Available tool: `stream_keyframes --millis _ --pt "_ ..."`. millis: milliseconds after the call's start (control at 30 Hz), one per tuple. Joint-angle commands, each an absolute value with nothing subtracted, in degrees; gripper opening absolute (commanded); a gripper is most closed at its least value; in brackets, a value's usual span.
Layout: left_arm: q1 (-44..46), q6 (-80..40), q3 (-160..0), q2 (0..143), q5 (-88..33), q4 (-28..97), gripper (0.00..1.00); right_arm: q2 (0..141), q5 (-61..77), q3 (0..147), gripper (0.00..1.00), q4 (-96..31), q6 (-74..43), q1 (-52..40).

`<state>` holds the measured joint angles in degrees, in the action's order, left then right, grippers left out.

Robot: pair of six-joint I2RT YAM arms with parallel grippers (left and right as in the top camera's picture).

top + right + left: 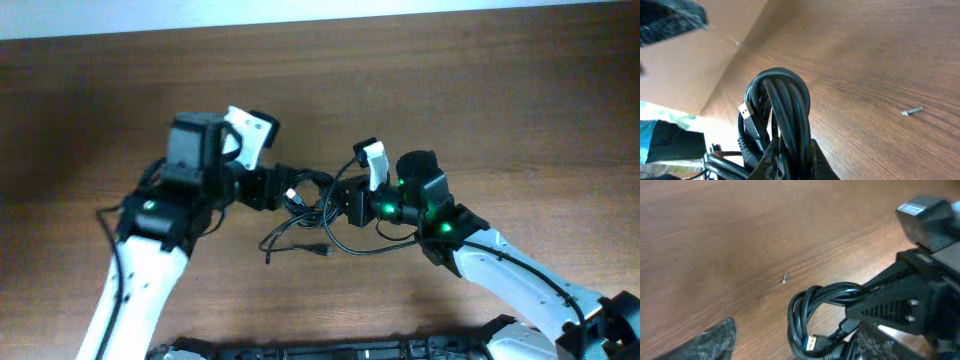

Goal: Untangle cables

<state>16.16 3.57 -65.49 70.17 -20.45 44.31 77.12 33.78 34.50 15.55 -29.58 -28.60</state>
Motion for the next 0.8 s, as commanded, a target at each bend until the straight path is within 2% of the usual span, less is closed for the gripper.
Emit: stream_keyframes --millis 0,100,400,533,600,667,700,767 --pt "12.7 7.6 -66.8 63.4 -21.2 48.6 0.93 77.3 40.6 34.7 0.04 19.4 -27.0 -28.8" --pt "11.9 7.9 -66.8 61.0 -20.6 53.7 0.99 77.3 43.2 34.7 0.04 22.4 -27.0 -28.8" --pt "11.9 8.1 -66.8 63.4 -20.7 54.1 0.99 77.3 45.9 34.7 0.04 22.3 -27.0 -28.9" --pt "12.0 19.4 -66.8 66.5 -31.1 53.7 1.0 77.3 47.1 34.7 0.04 22.3 -27.0 -28.9" --pt "12.0 25.5 -66.8 67.9 -30.5 53.7 0.91 77.3 53.2 34.7 0.04 22.3 -25.5 -28.9" --pt "12.0 27.1 -66.8 68.8 -30.2 53.7 0.76 77.3 56.9 34.7 0.04 22.1 -22.0 -28.8" --pt "12.0 27.1 -66.8 69.5 -30.2 53.8 0.74 77.3 57.1 34.7 0.04 21.9 -21.4 -28.8" --pt "12.0 27.1 -66.8 70.4 -30.9 54.8 0.79 77.3 57.3 34.7 0.04 21.9 -21.4 -28.8"
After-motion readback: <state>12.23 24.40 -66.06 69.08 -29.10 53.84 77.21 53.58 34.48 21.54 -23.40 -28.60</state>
